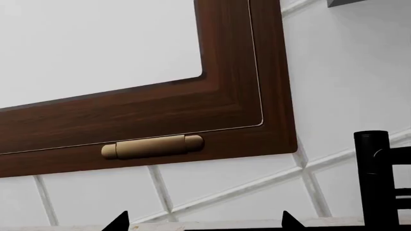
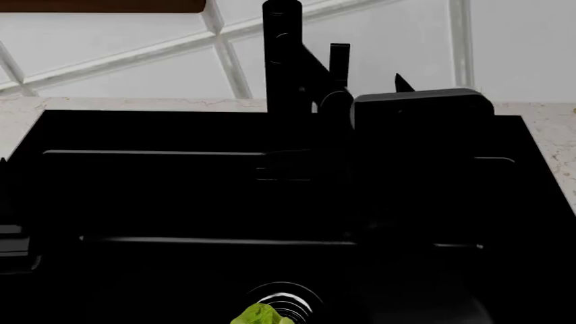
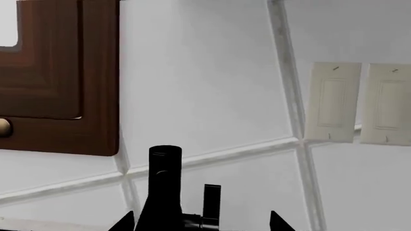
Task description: Turn the sink spout to the right.
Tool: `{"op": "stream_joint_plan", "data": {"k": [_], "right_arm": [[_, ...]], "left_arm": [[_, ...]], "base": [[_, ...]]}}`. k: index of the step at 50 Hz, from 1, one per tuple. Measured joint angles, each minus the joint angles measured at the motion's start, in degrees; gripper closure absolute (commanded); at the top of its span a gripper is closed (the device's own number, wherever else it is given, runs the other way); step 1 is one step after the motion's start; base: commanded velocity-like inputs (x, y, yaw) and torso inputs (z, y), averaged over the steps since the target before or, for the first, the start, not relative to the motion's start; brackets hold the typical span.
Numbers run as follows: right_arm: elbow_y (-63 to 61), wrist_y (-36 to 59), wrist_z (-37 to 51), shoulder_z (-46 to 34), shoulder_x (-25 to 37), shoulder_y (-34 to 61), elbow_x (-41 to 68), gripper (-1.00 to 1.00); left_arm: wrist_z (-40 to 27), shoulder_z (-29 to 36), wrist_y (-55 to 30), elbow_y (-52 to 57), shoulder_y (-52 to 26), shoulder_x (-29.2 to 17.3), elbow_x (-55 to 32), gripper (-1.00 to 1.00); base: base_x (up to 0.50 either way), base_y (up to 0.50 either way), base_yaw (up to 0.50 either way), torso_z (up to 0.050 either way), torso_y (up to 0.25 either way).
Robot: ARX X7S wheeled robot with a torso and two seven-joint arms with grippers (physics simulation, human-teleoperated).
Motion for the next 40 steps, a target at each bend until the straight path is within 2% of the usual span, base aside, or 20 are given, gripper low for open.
{"op": "stream_joint_plan", "data": {"k": [40], "right_arm": [[2.4,-0.3,2.2,4.1,3.6,0.9,0.5,-1.00]], "left_arm": [[-0.9,0.3,0.0,0.1,0.0,-0.4,-0.4,-1.00]], "base": [[0.00,0.00,0.00,0.000,0.000]]}}
